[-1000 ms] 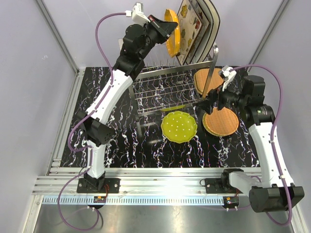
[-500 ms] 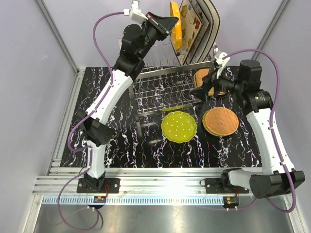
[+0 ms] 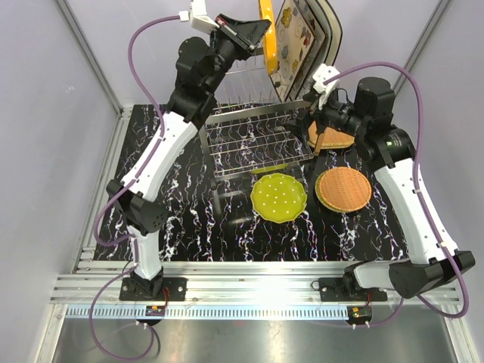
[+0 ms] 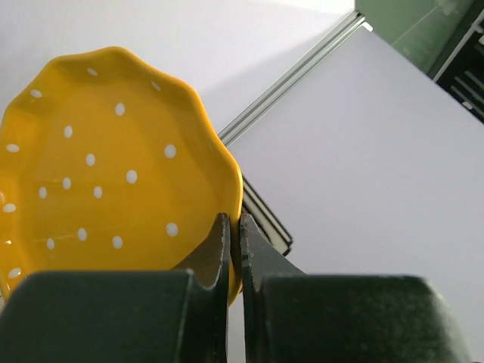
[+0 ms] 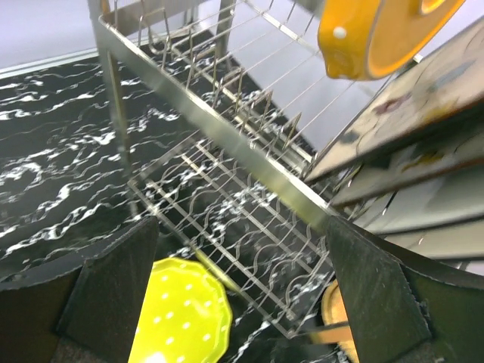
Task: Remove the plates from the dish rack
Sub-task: Grab a plate with the left arm, then pass the plate from the left arm to the right, then place the plate on the table
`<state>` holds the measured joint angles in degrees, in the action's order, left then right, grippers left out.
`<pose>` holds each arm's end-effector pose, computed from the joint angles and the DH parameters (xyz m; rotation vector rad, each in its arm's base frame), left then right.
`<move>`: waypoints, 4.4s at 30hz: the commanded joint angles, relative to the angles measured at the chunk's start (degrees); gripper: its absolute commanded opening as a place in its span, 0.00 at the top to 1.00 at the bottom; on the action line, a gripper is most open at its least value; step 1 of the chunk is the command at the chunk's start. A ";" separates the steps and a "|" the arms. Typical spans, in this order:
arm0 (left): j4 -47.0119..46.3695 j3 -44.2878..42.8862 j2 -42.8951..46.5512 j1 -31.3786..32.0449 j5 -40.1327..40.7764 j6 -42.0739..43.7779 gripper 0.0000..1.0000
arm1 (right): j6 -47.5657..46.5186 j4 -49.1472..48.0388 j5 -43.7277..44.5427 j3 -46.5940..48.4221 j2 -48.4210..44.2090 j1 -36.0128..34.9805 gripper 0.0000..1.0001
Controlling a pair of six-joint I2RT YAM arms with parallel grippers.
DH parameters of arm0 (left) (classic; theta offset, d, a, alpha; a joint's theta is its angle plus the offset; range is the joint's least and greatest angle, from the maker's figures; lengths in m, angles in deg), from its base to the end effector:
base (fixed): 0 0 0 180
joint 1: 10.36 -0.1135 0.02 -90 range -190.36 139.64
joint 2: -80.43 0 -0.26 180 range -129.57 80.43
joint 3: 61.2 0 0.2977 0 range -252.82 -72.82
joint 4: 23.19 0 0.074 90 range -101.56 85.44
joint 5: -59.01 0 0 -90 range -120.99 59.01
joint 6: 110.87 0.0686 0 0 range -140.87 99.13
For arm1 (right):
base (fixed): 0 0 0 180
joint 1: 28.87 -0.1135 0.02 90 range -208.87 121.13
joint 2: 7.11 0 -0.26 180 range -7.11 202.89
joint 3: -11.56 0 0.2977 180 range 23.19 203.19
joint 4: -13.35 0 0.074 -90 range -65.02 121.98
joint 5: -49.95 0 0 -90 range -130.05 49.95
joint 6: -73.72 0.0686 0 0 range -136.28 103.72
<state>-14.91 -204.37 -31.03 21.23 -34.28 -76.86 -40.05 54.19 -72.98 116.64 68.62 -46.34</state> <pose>0.4231 -0.2648 0.5686 -0.2151 1.2587 -1.3712 0.3173 0.1389 0.4852 -0.9881 1.4541 0.4276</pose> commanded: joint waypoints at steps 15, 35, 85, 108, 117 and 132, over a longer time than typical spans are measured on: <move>-18.44 7.70 13.55 -0.13 4.96 -1.76 1.00 | -7.08 -23.31 25.88 3.93 6.27 -13.37 0.02; -21.08 13.77 16.89 -0.04 8.30 -5.01 1.00 | -17.18 -50.30 46.54 6.57 20.16 -20.93 0.05; -23.72 39.61 36.22 -0.22 12.08 -5.72 0.33 | 10.83 -29.48 36.54 46.03 29.31 -12.50 1.00; -1.23 48.93 52.92 -0.31 9.62 22.32 0.01 | 45.21 -13.92 8.16 35.33 14.90 -2.13 1.00; 1.59 54.02 58.19 -0.31 10.76 27.33 0.01 | 51.10 -13.92 -4.85 26.63 8.13 -0.28 1.00; 7.83 60.18 66.36 -0.39 11.29 33.22 0.01 | 47.33 -15.86 -28.77 0.62 -7.69 0.34 1.00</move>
<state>-7.61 -145.07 33.66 21.12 -23.81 -46.04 8.08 46.69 -95.16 119.55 65.42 -46.32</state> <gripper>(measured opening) 0.985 0.321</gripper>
